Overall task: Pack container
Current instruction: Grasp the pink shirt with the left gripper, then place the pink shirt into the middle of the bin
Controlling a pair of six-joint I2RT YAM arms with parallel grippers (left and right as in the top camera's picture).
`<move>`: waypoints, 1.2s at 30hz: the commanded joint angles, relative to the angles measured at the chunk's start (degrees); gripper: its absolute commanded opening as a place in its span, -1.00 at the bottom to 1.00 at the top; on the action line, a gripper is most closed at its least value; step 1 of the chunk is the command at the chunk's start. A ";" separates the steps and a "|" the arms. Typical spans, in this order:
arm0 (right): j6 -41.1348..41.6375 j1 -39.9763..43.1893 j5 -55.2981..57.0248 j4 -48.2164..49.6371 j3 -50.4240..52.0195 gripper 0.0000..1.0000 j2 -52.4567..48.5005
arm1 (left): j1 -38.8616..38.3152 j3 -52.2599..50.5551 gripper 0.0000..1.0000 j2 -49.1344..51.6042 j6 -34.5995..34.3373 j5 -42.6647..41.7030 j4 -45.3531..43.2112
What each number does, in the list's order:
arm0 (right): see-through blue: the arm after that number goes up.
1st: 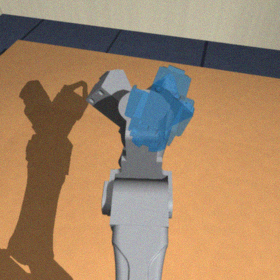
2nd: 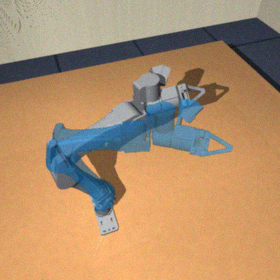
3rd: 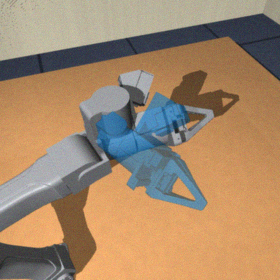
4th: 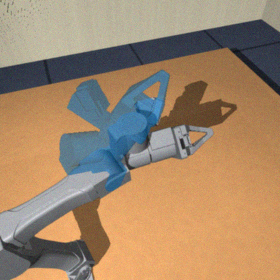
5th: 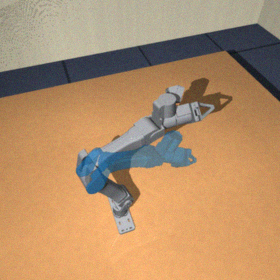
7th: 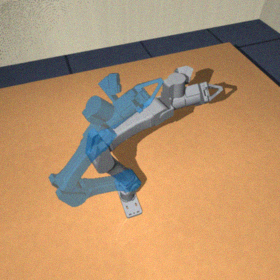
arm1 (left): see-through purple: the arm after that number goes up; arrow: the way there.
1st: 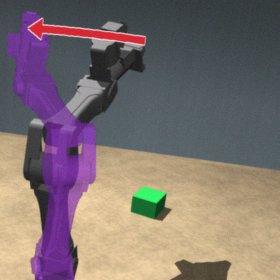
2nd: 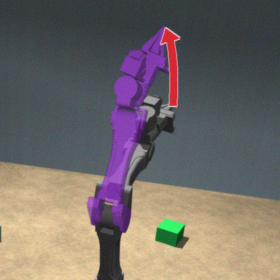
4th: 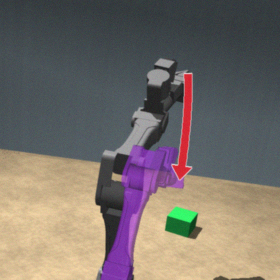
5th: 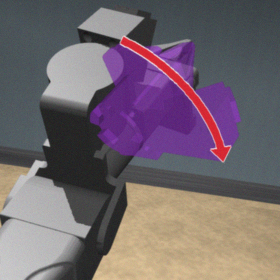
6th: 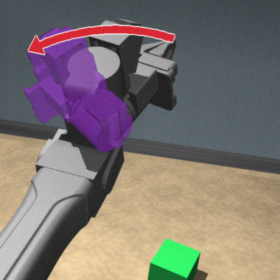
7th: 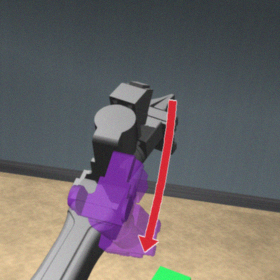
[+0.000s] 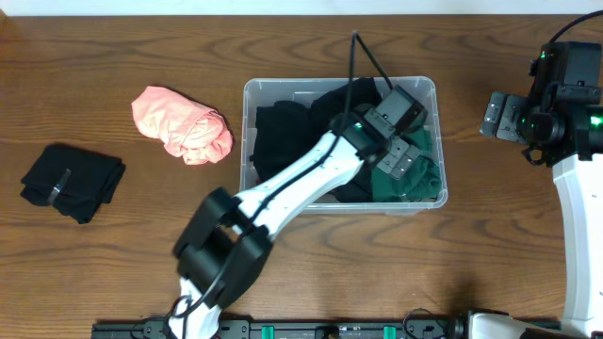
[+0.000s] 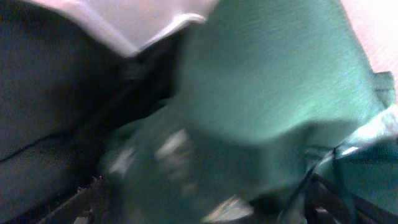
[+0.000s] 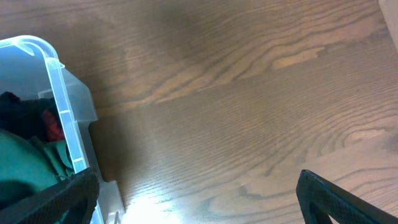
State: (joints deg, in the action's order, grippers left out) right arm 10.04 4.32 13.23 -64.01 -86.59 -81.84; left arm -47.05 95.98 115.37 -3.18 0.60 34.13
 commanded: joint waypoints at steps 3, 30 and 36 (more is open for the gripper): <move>-0.07 0.66 0.31 -0.13 -0.20 0.99 0.52 | 3.85 0.04 0.96 -16.15 -0.13 10.36 2.89; -0.26 0.66 0.24 -0.37 -0.20 0.98 0.52 | 62.88 -3.78 0.96 4.17 -24.11 -21.27 15.82; -0.26 0.66 0.22 -0.52 -0.20 0.99 0.52 | 62.34 -3.78 0.48 7.04 -22.12 -26.23 12.17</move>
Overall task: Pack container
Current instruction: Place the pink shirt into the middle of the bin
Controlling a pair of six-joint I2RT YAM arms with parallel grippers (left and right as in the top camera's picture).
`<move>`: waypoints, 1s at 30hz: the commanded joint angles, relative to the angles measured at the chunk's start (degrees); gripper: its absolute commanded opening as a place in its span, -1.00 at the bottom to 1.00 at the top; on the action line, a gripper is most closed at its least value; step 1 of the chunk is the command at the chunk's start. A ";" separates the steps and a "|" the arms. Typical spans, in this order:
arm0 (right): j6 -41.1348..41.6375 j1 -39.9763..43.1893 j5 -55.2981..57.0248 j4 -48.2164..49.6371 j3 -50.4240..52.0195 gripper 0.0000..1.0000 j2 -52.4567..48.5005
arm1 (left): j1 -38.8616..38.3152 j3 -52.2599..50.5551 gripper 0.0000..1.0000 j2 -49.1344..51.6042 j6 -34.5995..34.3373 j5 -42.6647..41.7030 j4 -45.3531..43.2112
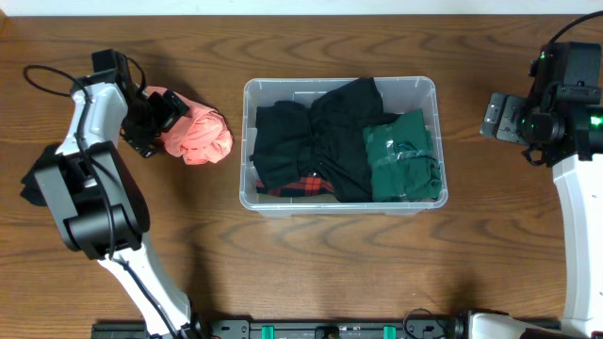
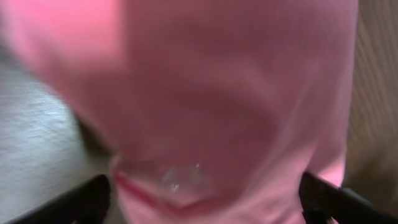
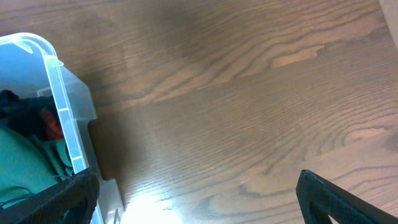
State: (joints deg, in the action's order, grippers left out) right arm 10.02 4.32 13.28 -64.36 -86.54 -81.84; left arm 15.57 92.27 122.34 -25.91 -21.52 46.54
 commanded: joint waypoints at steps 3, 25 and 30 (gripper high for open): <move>-0.24 0.66 0.20 -0.24 -0.24 0.98 0.52 | -0.24 -0.07 -0.28 -0.42 2.08 -6.80 -0.02; -0.24 0.66 0.20 -0.22 -0.24 0.98 0.52 | -25.11 -0.02 -0.88 -36.89 23.71 -7.43 8.26; -0.24 0.66 0.20 -0.63 -0.24 0.99 0.52 | -37.66 -0.02 -0.88 -32.87 30.67 -7.45 7.82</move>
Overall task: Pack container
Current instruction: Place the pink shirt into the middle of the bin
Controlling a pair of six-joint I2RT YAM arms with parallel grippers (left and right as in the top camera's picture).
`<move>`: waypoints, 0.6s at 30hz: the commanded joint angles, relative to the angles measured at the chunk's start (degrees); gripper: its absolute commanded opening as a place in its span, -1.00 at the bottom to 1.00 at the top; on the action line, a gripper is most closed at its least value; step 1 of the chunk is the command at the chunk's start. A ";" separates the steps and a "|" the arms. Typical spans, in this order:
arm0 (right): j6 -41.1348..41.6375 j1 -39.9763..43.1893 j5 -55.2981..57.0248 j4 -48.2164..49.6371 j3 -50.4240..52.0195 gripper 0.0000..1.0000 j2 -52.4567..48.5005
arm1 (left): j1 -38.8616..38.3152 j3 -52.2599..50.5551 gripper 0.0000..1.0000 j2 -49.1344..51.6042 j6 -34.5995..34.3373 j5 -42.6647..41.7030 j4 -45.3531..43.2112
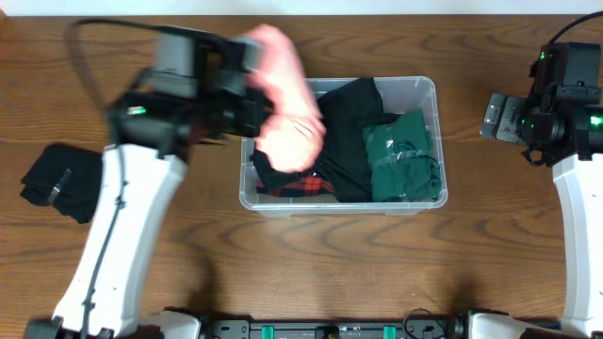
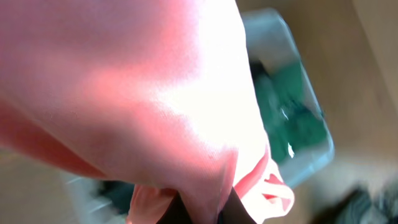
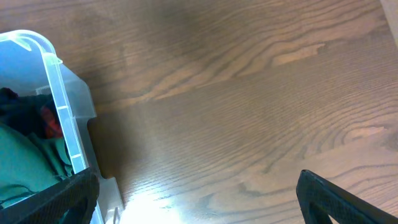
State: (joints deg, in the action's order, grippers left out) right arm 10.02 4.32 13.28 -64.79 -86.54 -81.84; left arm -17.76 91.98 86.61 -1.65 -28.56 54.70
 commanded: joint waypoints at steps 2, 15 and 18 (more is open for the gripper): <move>-0.24 0.66 0.20 -0.33 -0.24 0.98 0.52 | -7.65 0.26 -0.88 5.53 7.02 -0.42 -1.20; -0.24 0.66 0.20 -0.59 -0.24 0.98 0.52 | -11.72 0.33 0.96 21.07 5.86 10.69 -1.07; -0.24 0.66 0.20 -0.57 -0.24 0.99 0.52 | -9.99 2.03 0.96 18.78 3.93 20.09 2.10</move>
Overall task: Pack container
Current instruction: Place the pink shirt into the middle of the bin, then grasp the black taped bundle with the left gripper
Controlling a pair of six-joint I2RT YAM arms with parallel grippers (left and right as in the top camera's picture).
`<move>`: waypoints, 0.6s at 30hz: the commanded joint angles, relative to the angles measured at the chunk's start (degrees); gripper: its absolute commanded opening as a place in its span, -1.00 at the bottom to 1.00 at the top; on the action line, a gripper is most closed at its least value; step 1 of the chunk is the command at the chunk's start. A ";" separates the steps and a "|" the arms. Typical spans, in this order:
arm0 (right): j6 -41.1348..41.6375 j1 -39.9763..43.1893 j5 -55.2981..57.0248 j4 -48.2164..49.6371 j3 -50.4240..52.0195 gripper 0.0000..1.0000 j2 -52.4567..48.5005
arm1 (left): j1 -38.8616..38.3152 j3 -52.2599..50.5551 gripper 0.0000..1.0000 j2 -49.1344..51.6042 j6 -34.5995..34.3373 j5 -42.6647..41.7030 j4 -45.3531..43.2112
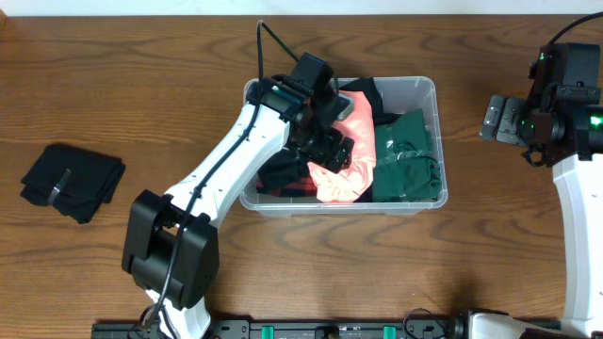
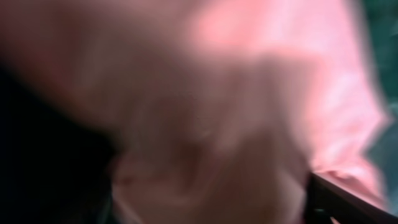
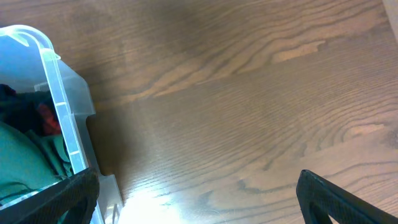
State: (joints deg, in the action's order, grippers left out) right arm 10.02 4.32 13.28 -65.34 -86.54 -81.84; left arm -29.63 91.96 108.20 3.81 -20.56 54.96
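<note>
A clear plastic container stands mid-table with black clothes, a bit of red plaid and a green garment in it. The pink garment lies inside between the black and the green. My left gripper is down in the container on the pink garment, which fills the blurred left wrist view. One finger shows far to the right, so the jaws stand open. My right gripper hangs open right of the container over bare wood.
A folded black garment lies on the table at the far left. The container's right corner shows in the right wrist view. Wooden table surrounds the container.
The left gripper held the pink garment in the air over the container's left end. Now the garment lies inside the container and the gripper is low on it, open. The right arm has not moved.
The left gripper was in the container at the green garment. Then it was at the pink garment on the table's left. Then it carried that garment over the container, and now the garment lies inside. The right arm stayed still throughout.
</note>
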 commanded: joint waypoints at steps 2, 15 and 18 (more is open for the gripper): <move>-0.24 0.66 0.22 0.02 -0.24 0.98 0.52 | 3.34 3.69 0.96 -5.92 -1.62 15.80 3.93; -0.24 0.66 0.20 0.11 -0.24 0.99 0.52 | 32.92 3.72 0.96 -20.79 -8.46 27.02 0.07; -0.24 0.66 0.20 0.09 -0.24 0.99 0.52 | 44.19 1.90 0.96 -17.46 -13.68 25.16 -0.20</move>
State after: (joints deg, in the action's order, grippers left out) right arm 10.02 4.32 13.28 -65.30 -86.54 -81.84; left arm 6.87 96.44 86.15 -3.33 4.47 54.28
